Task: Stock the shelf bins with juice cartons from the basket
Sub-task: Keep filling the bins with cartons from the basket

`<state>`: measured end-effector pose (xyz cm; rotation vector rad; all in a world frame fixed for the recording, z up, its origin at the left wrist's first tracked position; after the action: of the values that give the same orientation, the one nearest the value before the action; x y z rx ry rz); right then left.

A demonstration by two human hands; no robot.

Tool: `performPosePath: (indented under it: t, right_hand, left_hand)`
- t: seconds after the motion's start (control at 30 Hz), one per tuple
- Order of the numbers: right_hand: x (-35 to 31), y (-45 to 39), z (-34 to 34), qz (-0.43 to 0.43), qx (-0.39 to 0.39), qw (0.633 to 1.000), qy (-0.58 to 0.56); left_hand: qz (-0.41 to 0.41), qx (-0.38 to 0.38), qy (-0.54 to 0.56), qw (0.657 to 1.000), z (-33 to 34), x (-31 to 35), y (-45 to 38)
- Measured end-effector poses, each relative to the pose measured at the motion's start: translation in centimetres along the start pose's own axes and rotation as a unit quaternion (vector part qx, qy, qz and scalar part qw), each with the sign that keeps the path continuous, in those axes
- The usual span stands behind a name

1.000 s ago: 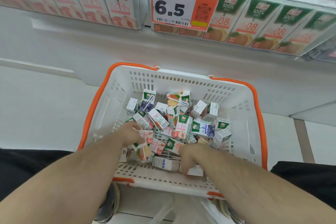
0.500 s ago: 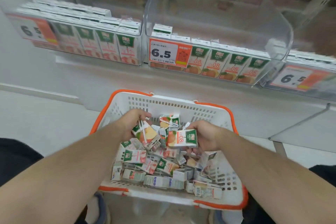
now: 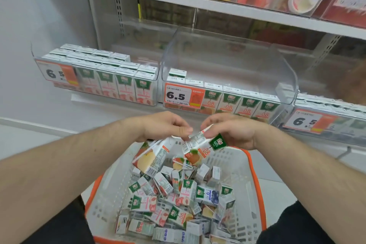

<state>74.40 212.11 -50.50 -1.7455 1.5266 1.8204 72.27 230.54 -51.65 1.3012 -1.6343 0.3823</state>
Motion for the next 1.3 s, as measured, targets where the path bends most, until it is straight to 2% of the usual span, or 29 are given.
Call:
performPosePath:
  t: [0.07,0.13,0.23,0.33,0.4,0.5,0.6,0.7,0.83,0.93,1.07,1.23,1.3]
  right_hand:
    - [-0.9,0.3,-0.4,-0.061,0.042,0.996,0.053]
    - [-2.0,0.8,-0.5,-0.132,0.076,0.977,0.151]
    - [-3.2,1.4,-0.1,-0.216,0.076,0.946,0.229]
    - [-4.0,1.9,0.4,-0.263,0.091,0.907,0.315]
    - [-4.8,2.4,0.4,-0.298,0.119,0.890,0.324]
    - [-5.5,3.0,-0.4,-0.338,0.184,0.883,0.268]
    - [-5.1,2.9,-1.1,-0.337,0.217,0.897,0.187]
    - [-5.0,3.0,-1.3,-0.328,0.201,0.905,0.180]
    - [-5.4,3.7,-0.1,-0.323,0.098,0.891,0.304]
    - [-5.7,4.3,0.7,-0.351,0.105,0.866,0.341]
    - [-6.1,4.5,1.4,-0.385,0.183,0.831,0.356]
    - [-6.9,4.5,0.0,-0.413,0.338,0.820,0.208]
    - [-7.9,4.9,-0.3,-0.432,0.400,0.786,0.188]
  left_hand:
    - [0.009,-0.016,0.006,1.000,0.0,0.2,0.1]
    - [0.023,-0.028,0.003,0.999,0.4,0.3,0.0]
    - [0.059,-0.012,-0.024,0.998,1.3,0.9,-0.5]
    - [0.094,0.106,-0.036,0.989,1.6,1.4,-0.9]
    - [0.127,0.196,-0.018,0.972,1.5,1.5,-0.9]
    - [0.139,0.292,0.034,0.946,1.0,1.5,-0.7]
    - [0.138,0.356,0.010,0.924,0.8,1.7,-0.3]
    - [0.139,0.349,0.016,0.927,0.8,1.7,-0.2]
    - [0.192,0.202,0.015,0.960,0.6,2.6,-0.1]
    - [0.204,0.145,-0.001,0.968,-0.1,2.8,0.3]
    - [0.187,0.178,-0.067,0.964,-1.2,2.8,0.9]
    - [0.114,0.297,-0.076,0.945,-2.7,2.5,1.4]
    - [0.096,0.342,-0.066,0.933,-3.5,2.1,1.2]
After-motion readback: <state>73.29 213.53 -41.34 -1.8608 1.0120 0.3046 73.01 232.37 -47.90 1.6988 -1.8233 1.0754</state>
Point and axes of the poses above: each hand's wrist, its own y-axis away from the middle knuckle, its own z-axis out of the palm, x = y × z, the point moved 4 cm from there along -y, towards the middle knuckle, and after that the axes turned 5 degrees about x, right-handed, at the moved point
